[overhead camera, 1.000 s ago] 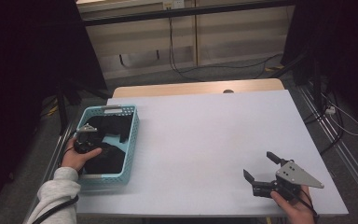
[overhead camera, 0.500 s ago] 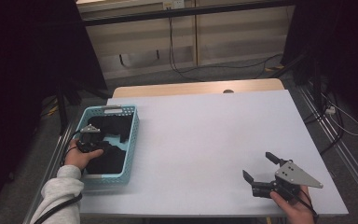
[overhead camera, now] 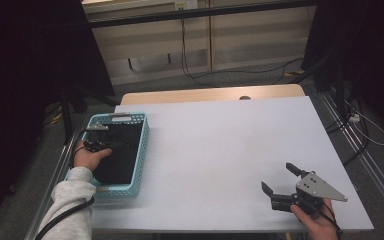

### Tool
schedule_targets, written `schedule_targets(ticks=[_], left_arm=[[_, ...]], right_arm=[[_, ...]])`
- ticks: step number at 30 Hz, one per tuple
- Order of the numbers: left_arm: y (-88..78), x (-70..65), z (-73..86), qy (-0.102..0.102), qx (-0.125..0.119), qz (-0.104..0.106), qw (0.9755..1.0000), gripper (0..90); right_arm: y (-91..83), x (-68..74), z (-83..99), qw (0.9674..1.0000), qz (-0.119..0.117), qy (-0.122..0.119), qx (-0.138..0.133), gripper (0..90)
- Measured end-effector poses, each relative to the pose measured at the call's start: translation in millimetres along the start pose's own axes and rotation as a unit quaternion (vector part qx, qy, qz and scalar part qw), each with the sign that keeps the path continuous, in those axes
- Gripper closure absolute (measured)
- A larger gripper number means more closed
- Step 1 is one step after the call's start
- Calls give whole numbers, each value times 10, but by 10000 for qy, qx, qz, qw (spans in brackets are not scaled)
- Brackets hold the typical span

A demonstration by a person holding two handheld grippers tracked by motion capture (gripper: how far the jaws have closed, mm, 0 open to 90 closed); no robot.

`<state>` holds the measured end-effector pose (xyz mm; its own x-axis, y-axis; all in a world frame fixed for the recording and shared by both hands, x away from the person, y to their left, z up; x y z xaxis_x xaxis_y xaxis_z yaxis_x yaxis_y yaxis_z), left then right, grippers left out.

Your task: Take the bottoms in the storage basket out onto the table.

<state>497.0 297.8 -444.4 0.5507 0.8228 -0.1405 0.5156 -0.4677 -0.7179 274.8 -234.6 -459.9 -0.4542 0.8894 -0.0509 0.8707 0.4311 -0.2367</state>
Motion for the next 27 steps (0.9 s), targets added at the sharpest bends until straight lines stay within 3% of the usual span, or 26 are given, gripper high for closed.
schedule_targets(ticks=[4,7,9,12,17,24,27], left_arm=[[-63,33,-237,-90,-384,-129,9991,842],[-80,48,-404,26,-515,-328,9981,842],[-55,46,-466,-53,-572,-268,9980,842],[42,49,-442,-19,-464,-292,9985,842],[144,107,-322,-256,-398,-322,9984,840],[158,133,-266,-262,-366,-277,9986,818],[136,140,-257,-292,-331,-298,9986,761]], right_arm=[[6,-16,12,10000,6,30,23,16],[15,-18,15,10000,-3,29,41,16],[19,-11,12,10000,-9,25,39,16],[24,-4,17,10000,-33,3,60,16],[6,-12,27,10000,-16,17,83,16],[23,3,36,9999,-57,-28,128,16],[30,20,32,9999,-90,-40,131,16]])
Point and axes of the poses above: each handheld gripper's, and its own axes: y roughly forward along the jaws, z roughly out of its underside, x roughly to its left, the point moved 4 cm from there along y, roughly forward along the jaws, and after that the axes turned 2 degrees about -y, right-handed, at the moved point
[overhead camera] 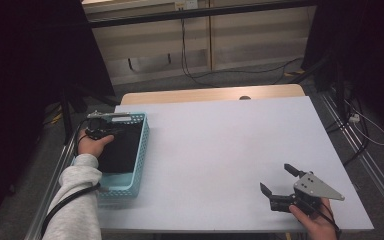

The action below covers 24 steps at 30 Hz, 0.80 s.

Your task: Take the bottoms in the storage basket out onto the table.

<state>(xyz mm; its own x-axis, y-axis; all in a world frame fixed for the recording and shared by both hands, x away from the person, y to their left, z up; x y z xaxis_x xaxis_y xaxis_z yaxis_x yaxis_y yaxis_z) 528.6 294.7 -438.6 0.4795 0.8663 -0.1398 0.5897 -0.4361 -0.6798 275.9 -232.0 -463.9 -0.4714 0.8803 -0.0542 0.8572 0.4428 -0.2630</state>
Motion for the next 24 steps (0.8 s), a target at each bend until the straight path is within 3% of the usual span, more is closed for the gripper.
schedule_targets(ticks=[5,8,12,18,24], left_arm=[[-45,0,24,-97,40,30,9999,575],[-85,-4,23,-293,23,17,9996,411],[-154,14,27,-220,17,-114,9997,211],[-219,11,129,149,216,16,9997,135],[-161,30,386,182,756,110,9969,115]], right_arm=[[3,11,1,10000,-71,17,-13,16],[1,11,2,10000,-73,22,-12,16],[-7,21,-5,10000,-77,14,-47,16],[-5,40,-8,9999,-130,17,-55,16],[4,57,-18,9997,-212,0,-97,16]])
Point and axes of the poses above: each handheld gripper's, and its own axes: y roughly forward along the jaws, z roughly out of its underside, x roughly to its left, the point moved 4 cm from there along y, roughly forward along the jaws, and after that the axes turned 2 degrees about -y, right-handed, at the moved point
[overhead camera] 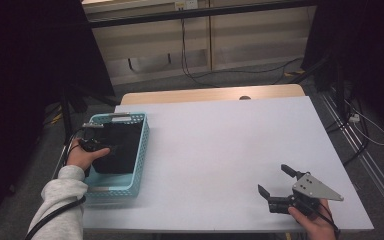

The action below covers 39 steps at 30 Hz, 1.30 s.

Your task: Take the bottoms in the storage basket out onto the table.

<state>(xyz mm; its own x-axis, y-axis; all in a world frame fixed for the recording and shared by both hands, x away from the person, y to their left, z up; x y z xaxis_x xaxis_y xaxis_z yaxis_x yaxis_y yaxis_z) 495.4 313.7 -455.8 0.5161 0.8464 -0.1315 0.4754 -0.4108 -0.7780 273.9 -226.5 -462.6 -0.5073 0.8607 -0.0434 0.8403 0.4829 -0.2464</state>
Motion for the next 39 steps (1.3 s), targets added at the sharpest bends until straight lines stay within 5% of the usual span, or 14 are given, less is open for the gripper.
schedule_targets(ticks=[4,10,11,14,18,21,25,31,36,39], left_arm=[[103,8,144,57,269,21,9996,99],[193,-34,154,123,122,-133,9998,108],[188,-52,142,126,95,-86,9998,146],[178,-125,108,35,47,251,9997,498],[197,-173,94,-254,28,413,9988,676],[169,-208,46,-230,203,362,9989,759],[37,-204,-111,-364,15,343,9987,782],[-148,-151,-436,-217,-495,127,9985,778],[27,-86,-521,-293,-661,-146,9973,733],[174,-52,-493,-400,-623,-297,9968,560]], right_arm=[[10,21,-3,10000,-45,-45,7,16],[13,20,1,10000,-48,-62,29,20],[14,20,2,10000,-44,-61,34,21],[19,21,3,10000,-35,-57,52,23],[22,26,2,9999,-60,-70,55,24],[21,24,5,9999,-50,-68,66,24],[14,15,6,10000,-39,-38,50,24],[24,16,9,9999,-73,-46,66,25],[40,20,13,9999,-111,-41,92,29],[36,13,18,9999,-97,-27,93,29]])
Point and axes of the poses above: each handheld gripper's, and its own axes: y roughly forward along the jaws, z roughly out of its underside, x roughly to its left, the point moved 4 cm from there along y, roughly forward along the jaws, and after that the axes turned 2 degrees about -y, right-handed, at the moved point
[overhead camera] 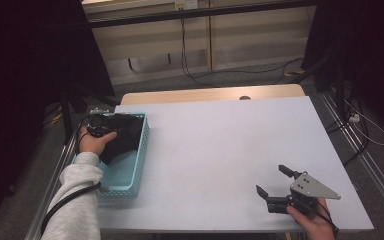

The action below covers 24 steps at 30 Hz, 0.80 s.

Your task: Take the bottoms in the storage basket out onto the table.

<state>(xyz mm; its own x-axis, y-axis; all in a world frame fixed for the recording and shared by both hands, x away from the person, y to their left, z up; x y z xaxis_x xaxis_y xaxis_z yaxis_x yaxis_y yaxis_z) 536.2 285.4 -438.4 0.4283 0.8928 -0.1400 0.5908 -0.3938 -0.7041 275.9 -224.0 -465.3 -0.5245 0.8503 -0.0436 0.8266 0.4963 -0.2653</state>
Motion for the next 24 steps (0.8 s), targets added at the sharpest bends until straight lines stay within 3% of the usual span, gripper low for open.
schedule_targets(ticks=[1,3,7,11,13,16,20,24], left_arm=[[58,8,26,-10,68,-39,10000,514],[132,24,57,-102,159,-124,9997,329],[247,67,121,-53,283,-378,9989,150],[347,90,196,-276,357,-446,9980,44],[374,87,207,-302,283,-499,9979,12],[409,57,216,-118,346,-533,9979,2],[431,42,232,-133,91,-380,9991,34],[373,-7,212,-202,107,-140,9996,316]], right_arm=[[-5,-5,2,10000,12,-4,7,29],[-13,-11,4,10000,9,11,-5,29],[-29,-11,3,10000,13,28,-5,29],[-17,-2,4,10000,-29,9,-7,30],[-12,3,3,10000,-37,-2,0,30],[-7,11,1,10000,-63,-6,2,30],[-10,18,0,10000,-86,-26,4,30],[-15,14,1,10000,-83,-1,8,30]])
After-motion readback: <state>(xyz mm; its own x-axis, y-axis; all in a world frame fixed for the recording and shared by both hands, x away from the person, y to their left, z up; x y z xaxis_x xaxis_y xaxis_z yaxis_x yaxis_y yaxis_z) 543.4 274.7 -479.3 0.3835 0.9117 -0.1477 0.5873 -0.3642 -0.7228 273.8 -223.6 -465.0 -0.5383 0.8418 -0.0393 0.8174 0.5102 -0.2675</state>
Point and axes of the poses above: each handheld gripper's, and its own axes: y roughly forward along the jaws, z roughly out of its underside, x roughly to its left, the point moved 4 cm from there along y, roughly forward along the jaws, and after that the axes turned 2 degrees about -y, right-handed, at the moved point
